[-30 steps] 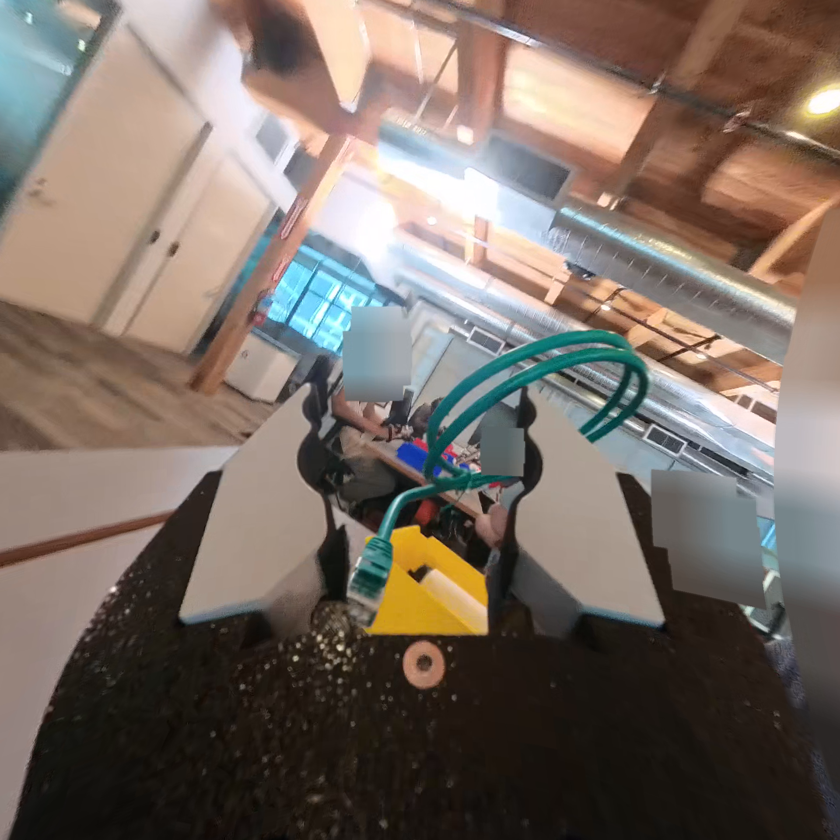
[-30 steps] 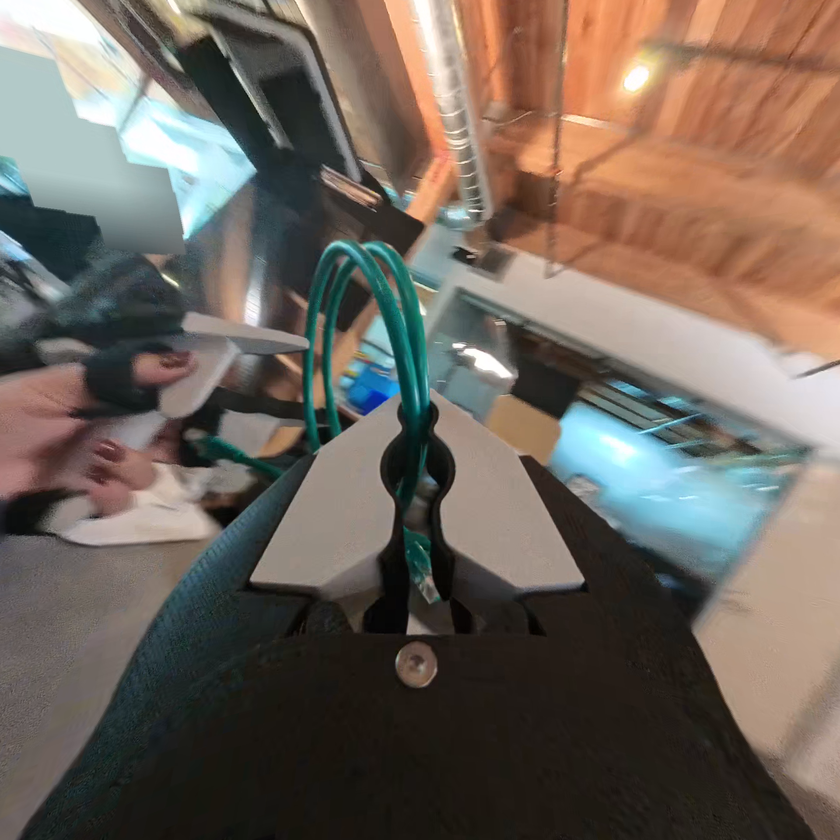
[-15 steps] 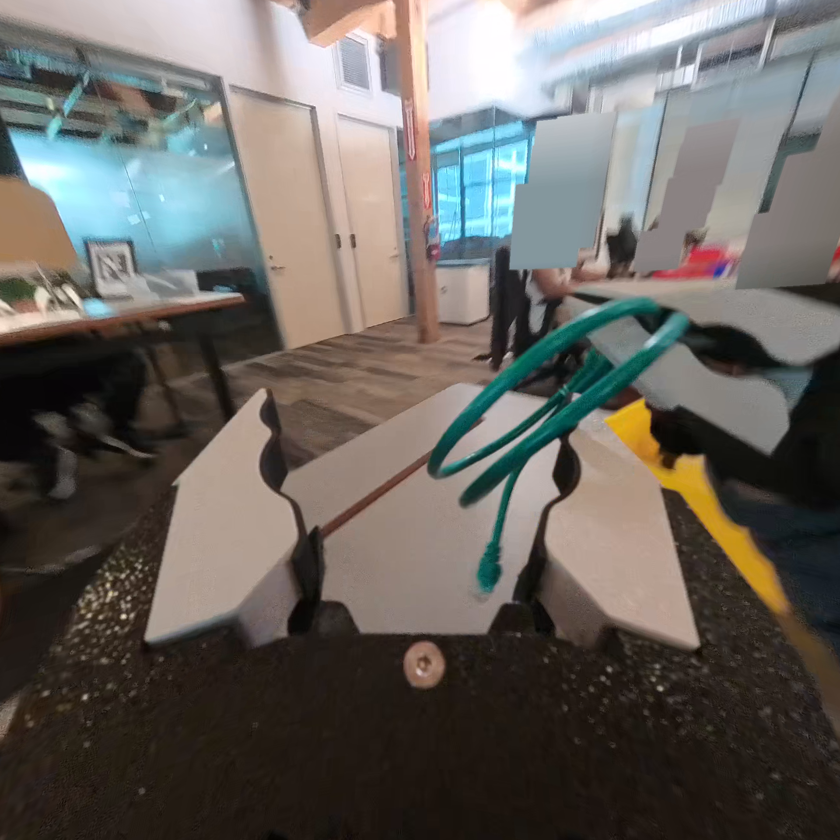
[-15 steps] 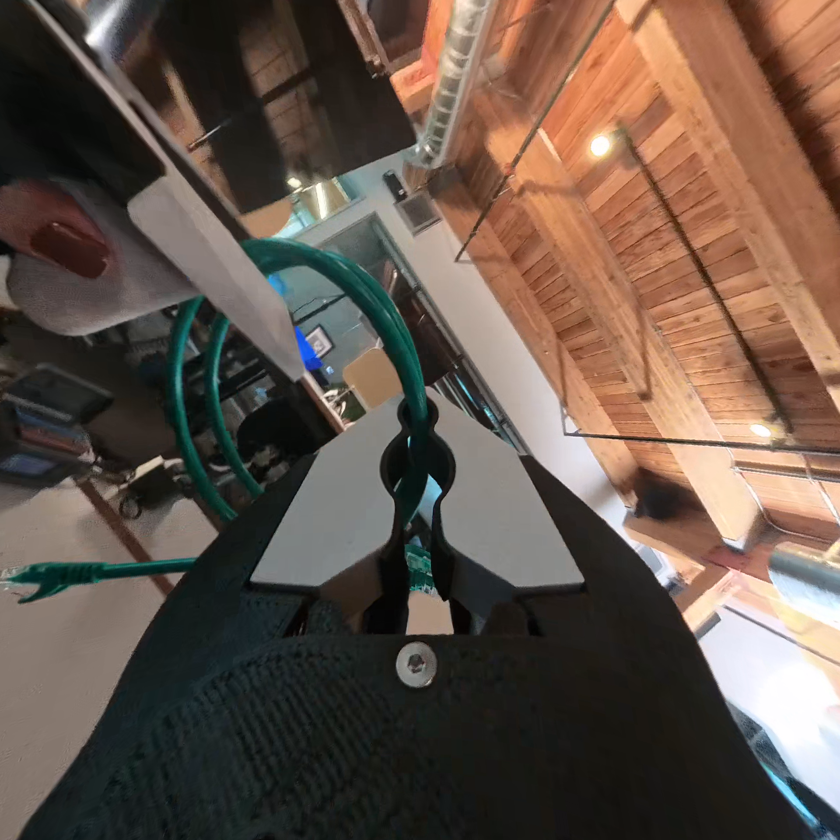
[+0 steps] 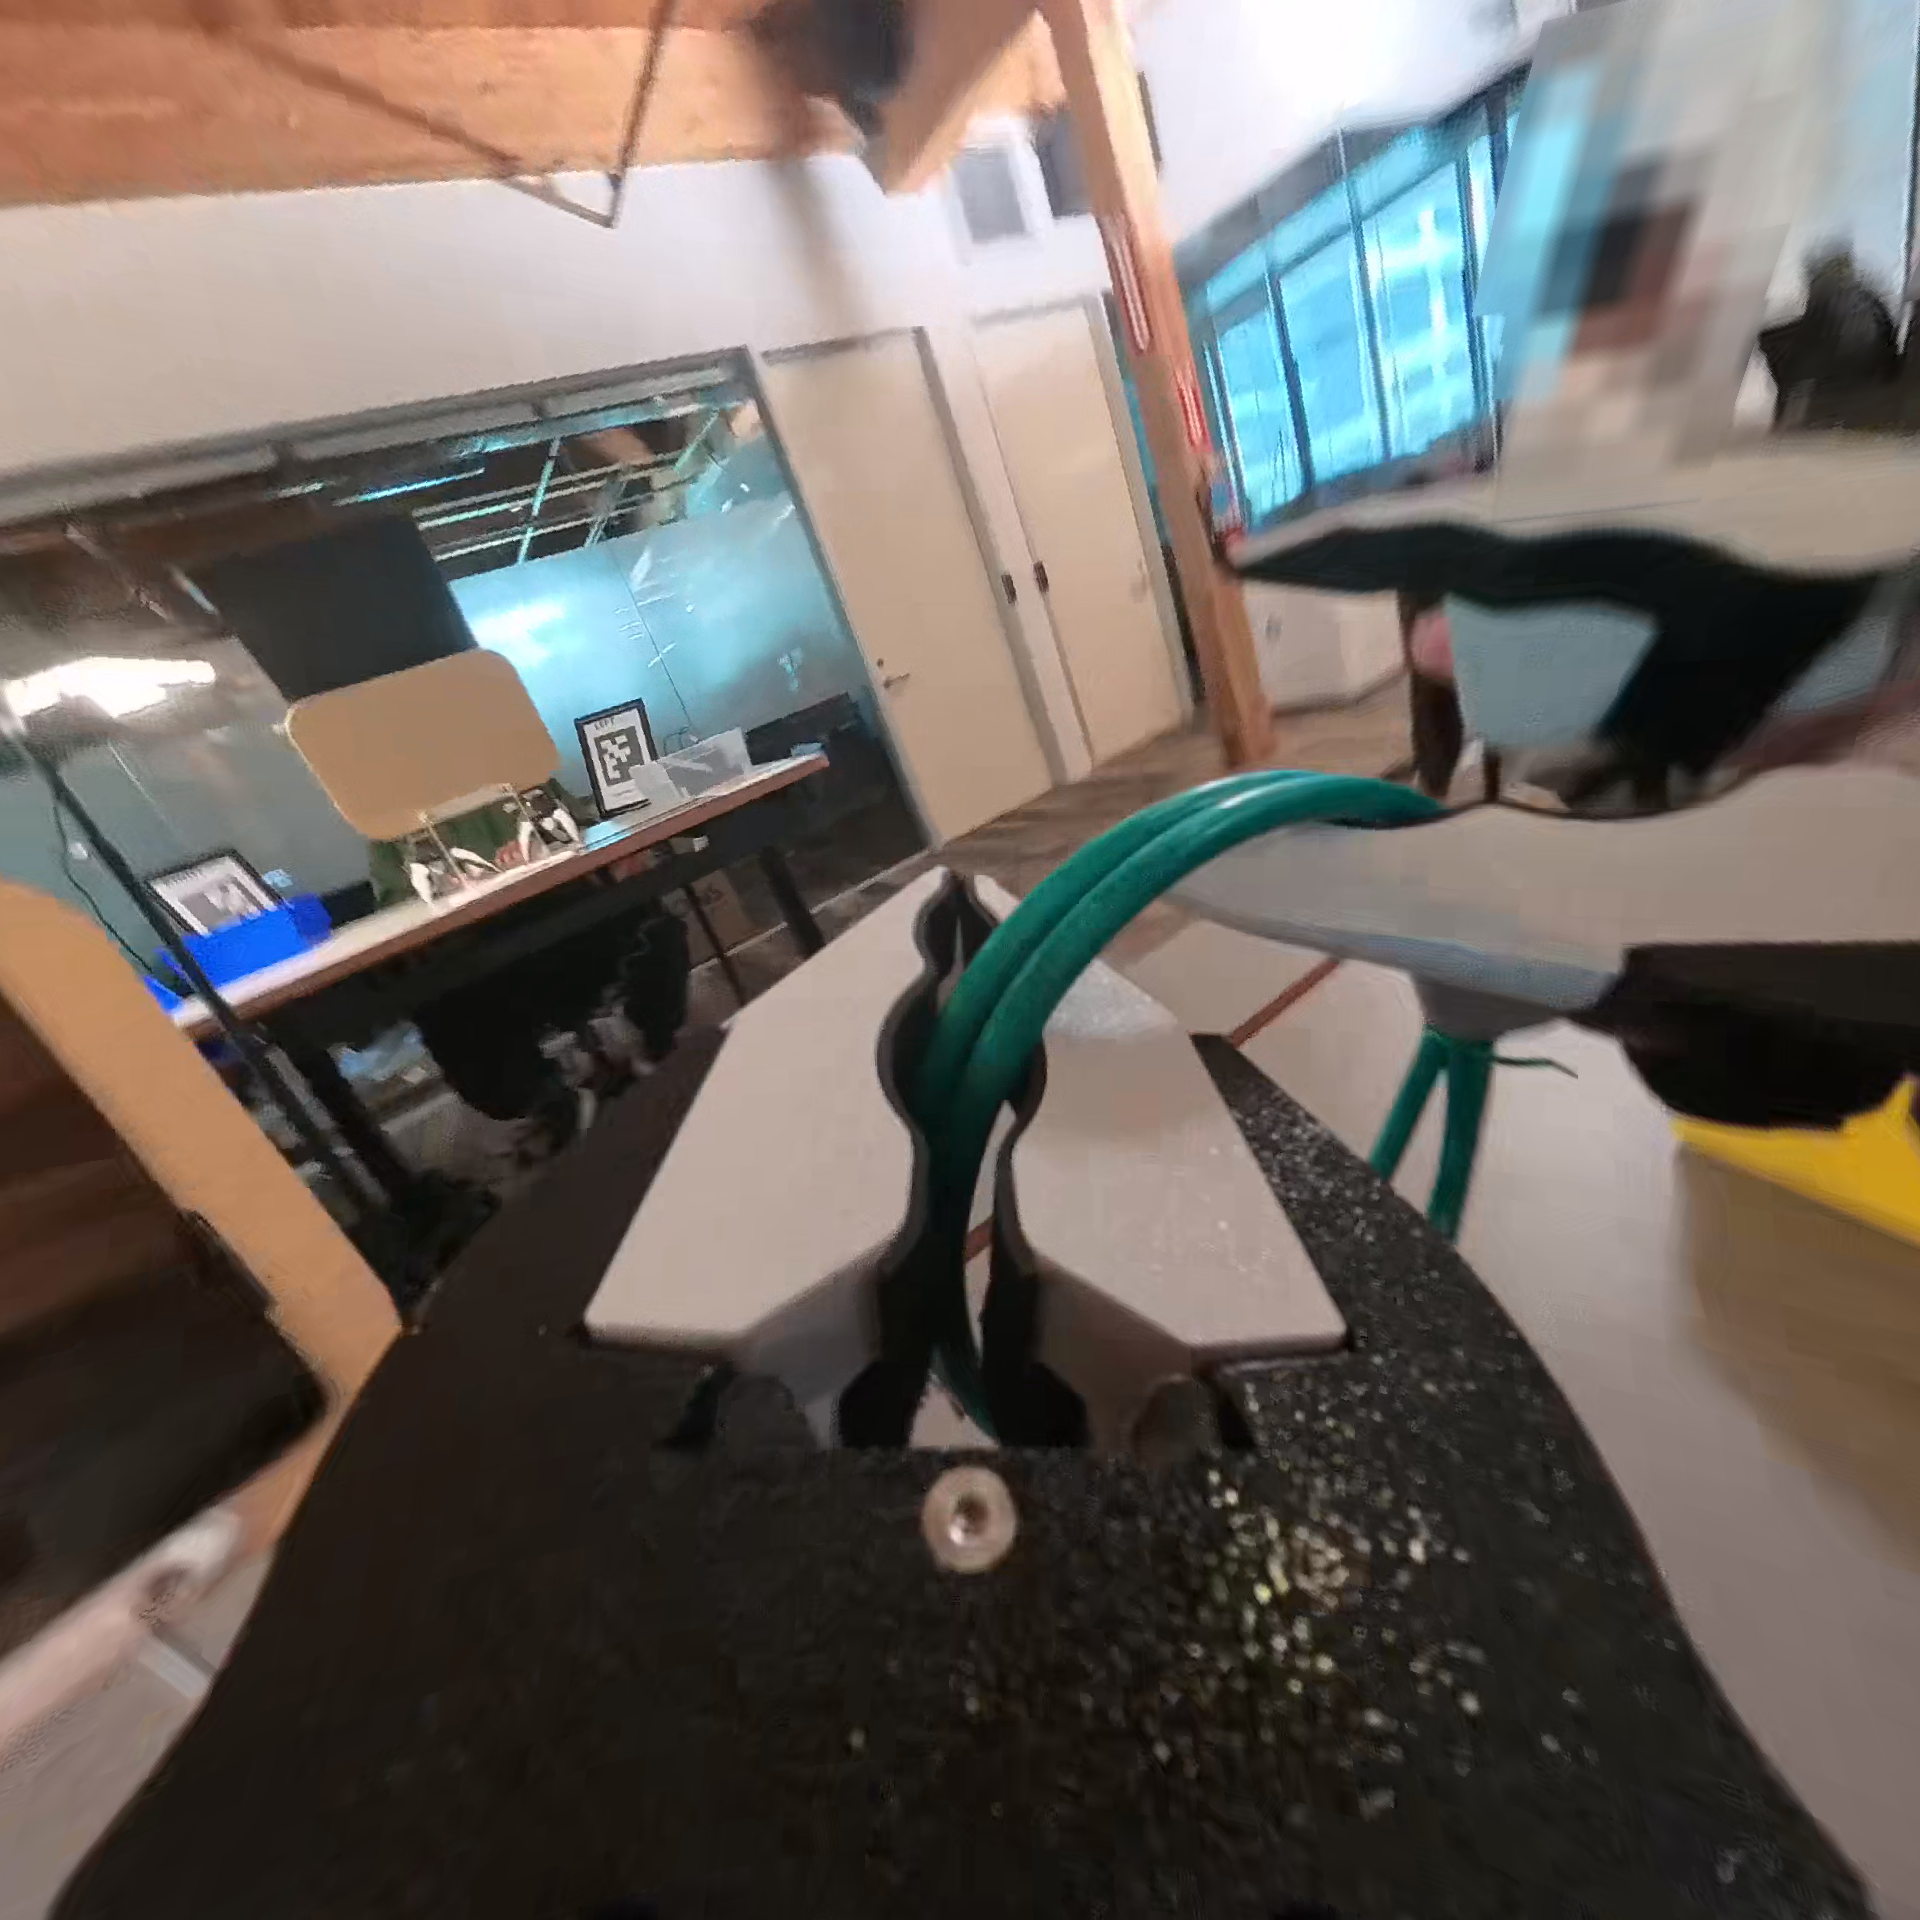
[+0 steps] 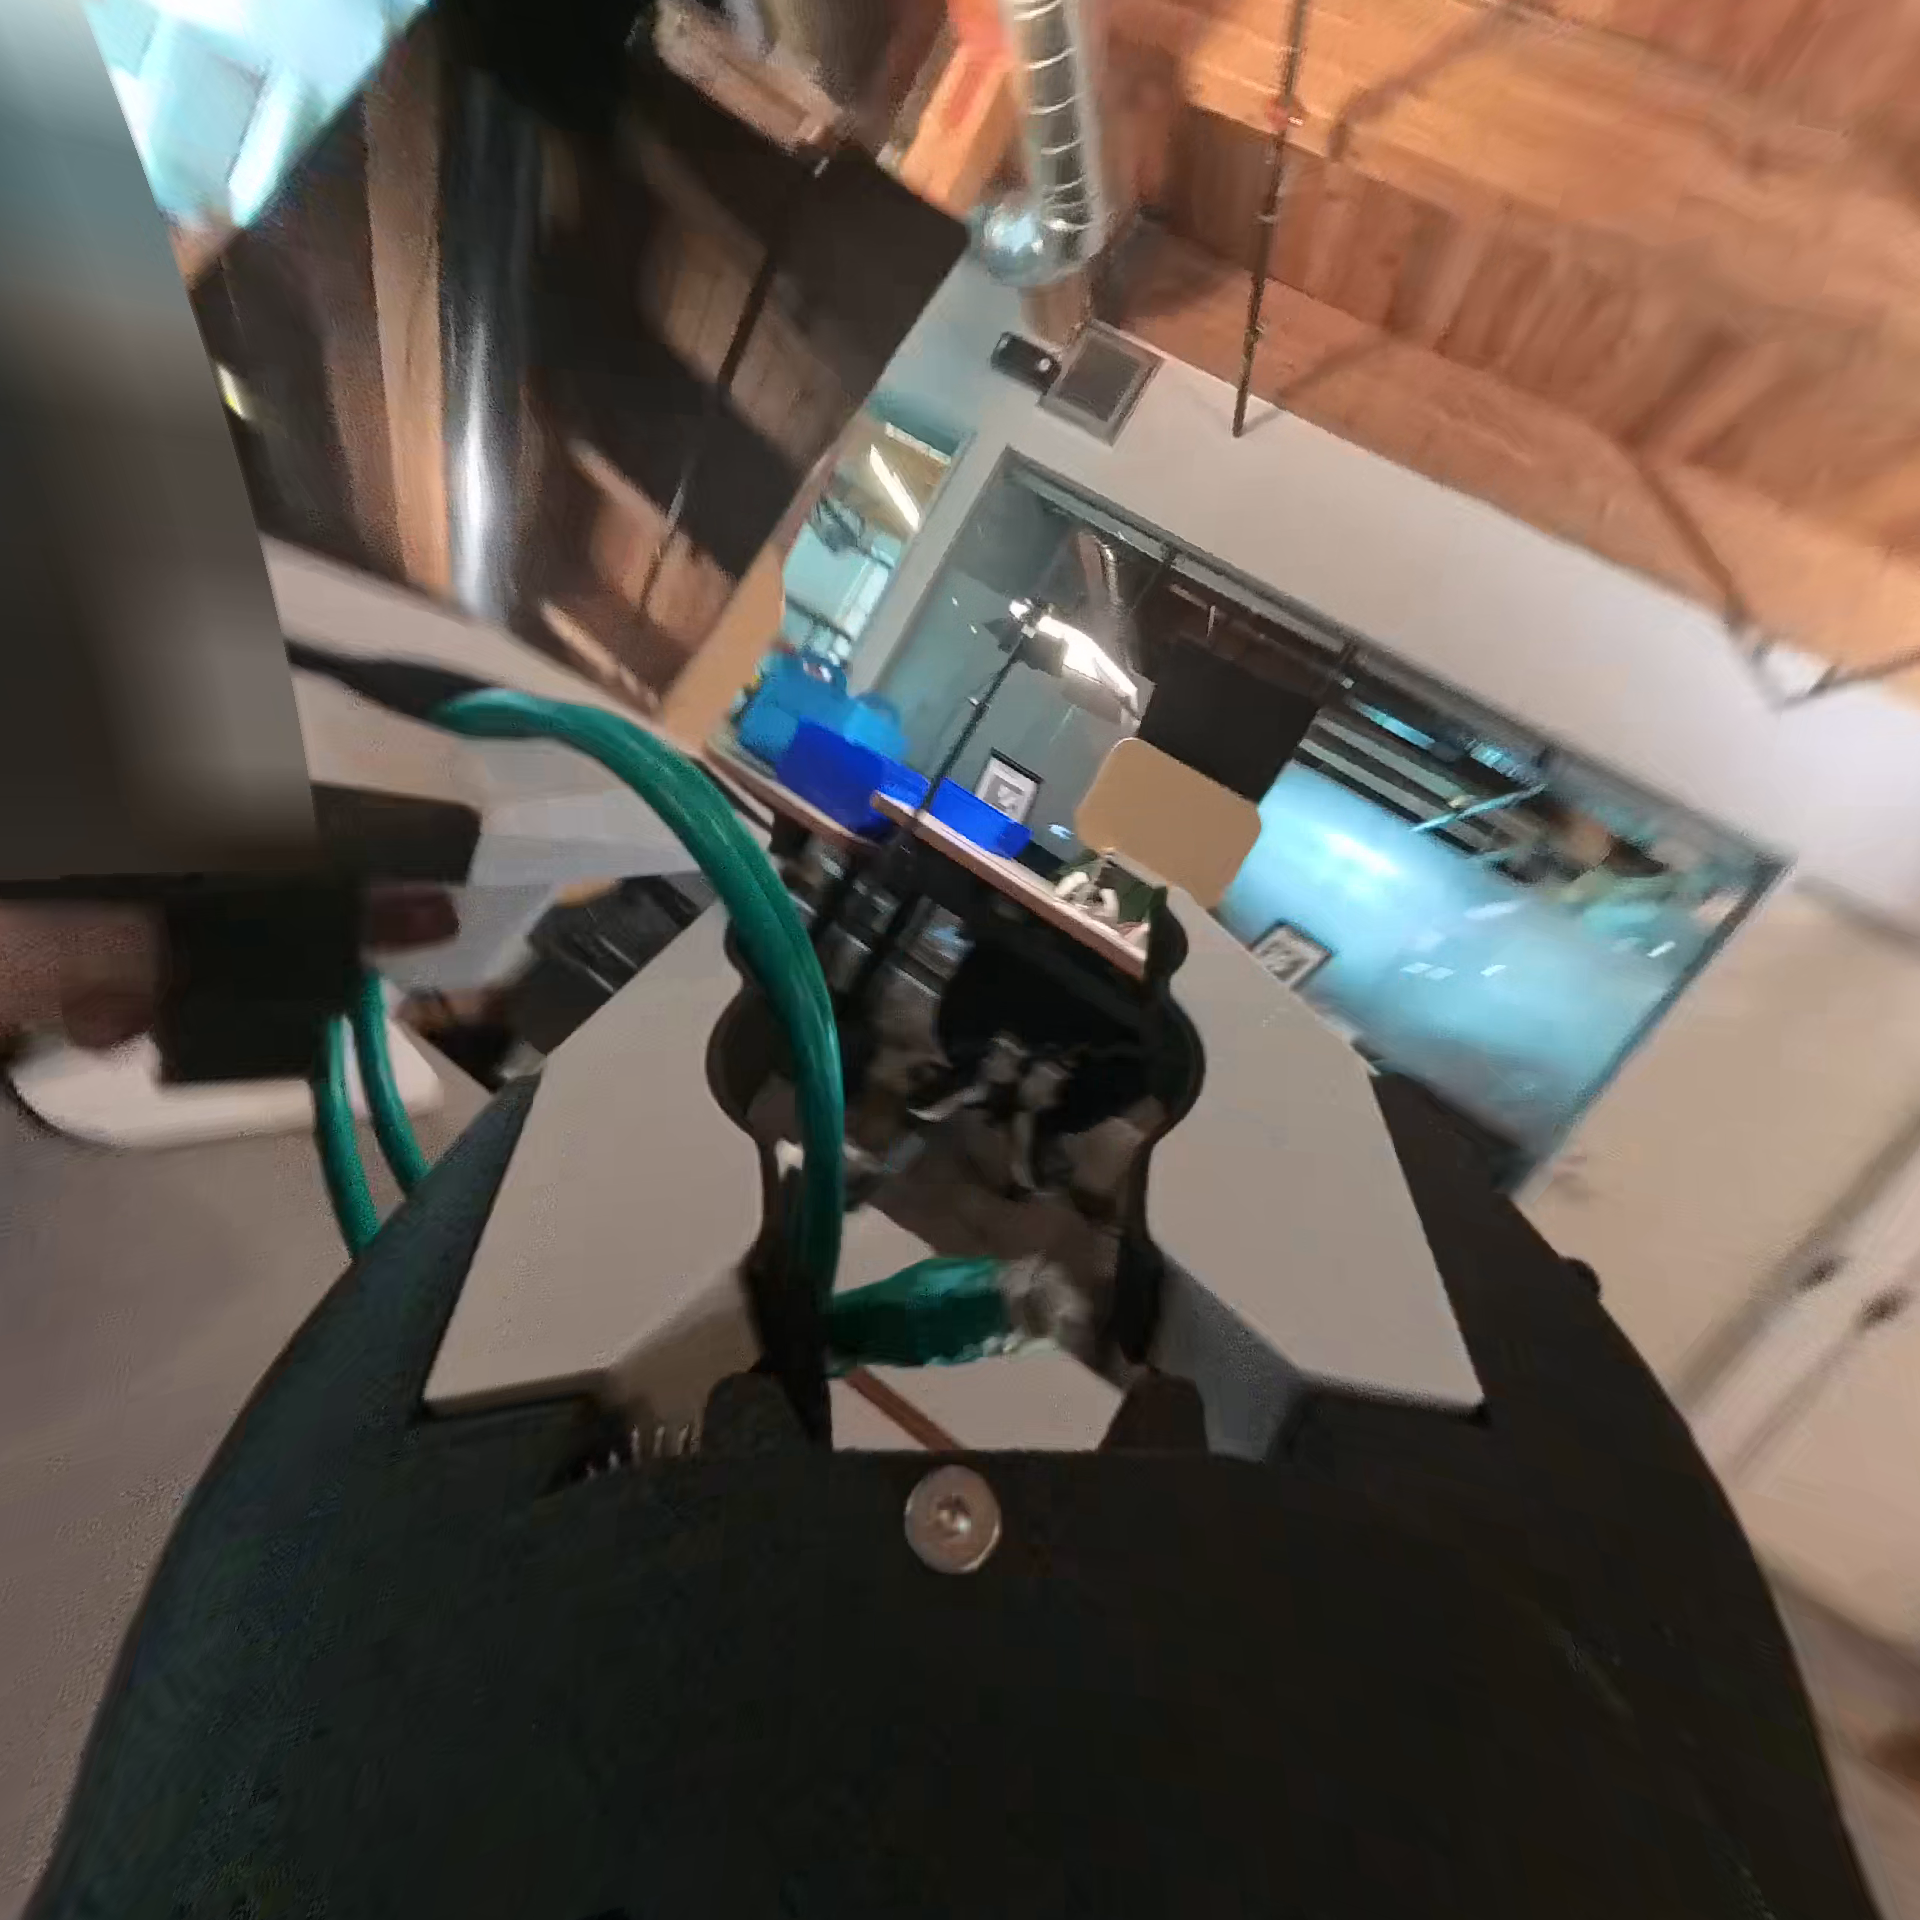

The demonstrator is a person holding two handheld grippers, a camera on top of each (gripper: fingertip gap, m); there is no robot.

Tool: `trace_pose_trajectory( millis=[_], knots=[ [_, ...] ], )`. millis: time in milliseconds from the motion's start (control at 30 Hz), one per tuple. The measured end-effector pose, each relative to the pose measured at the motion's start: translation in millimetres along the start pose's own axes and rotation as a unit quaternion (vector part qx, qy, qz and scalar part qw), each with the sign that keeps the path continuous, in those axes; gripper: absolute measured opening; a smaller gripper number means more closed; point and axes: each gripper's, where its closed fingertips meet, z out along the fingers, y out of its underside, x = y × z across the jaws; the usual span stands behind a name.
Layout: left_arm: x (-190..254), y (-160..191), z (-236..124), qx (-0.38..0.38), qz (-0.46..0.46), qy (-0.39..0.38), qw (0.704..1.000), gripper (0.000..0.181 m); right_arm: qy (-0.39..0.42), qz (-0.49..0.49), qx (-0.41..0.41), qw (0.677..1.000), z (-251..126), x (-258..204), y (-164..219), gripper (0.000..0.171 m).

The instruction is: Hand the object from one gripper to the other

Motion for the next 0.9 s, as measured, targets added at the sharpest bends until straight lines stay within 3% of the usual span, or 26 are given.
trace_pose_trajectory(
  millis=[67,200,333,367,500,567,600,633,733,800,900],
  knots=[
    [-14.4,-5.7,-4.1,0.041,-0.073,-0.023,0.996,0.000,0.025,0.088,0.014,0.996,3.0,4.4,-1.2,0.077],
    [-46.4,-15.9,-22.4,0.128,-0.143,-0.100,0.976,0.000,0.082,0.145,0.019,0.986,5.5,5.8,3.5,0.078],
    [-64.0,-29.8,-45.5,0.221,-0.204,-0.134,0.944,0.000,0.039,0.193,-0.025,0.980,18.1,-22.5,20.6,0.074],
    [-64.6,-31.4,-47.5,0.231,-0.217,-0.129,0.940,0.000,0.028,0.215,-0.028,0.976,19.7,-27.8,23.2,0.069],
    [-55.6,-25.2,-36.2,0.213,-0.240,-0.092,0.943,0.000,-0.004,0.233,-0.009,0.972,18.1,-34.5,18.8,0.012],
    [-48.5,-20.1,-26.9,0.193,-0.262,-0.056,0.944,0.000,-0.001,0.222,-0.007,0.975,16.1,-27.9,18.1,0.005],
    [-44.3,-17.4,-21.3,0.178,-0.272,-0.033,0.945,0.014,0.001,0.216,-0.008,0.976,14.9,-22.8,18.8,0.003],
    [-39.9,-13.6,-14.7,0.155,-0.283,-0.008,0.947,0.050,0.012,0.197,-0.017,0.980,13.6,-15.1,22.8,0.001],
    [-22.2,6.5,2.2,0.033,-0.303,0.072,0.950,0.105,0.070,0.118,-0.032,0.990,5.6,18.8,33.7,0.000],
    [-11.9,14.6,1.2,-0.022,-0.297,0.113,0.948,0.118,0.097,0.063,-0.040,0.992,-2.2,39.1,36.3,0.001],
    [-13.8,19.6,-5.6,-0.058,-0.271,0.113,0.954,0.119,0.115,-0.008,-0.091,0.989,-17.4,65.7,39.8,0.000]
  ],
)
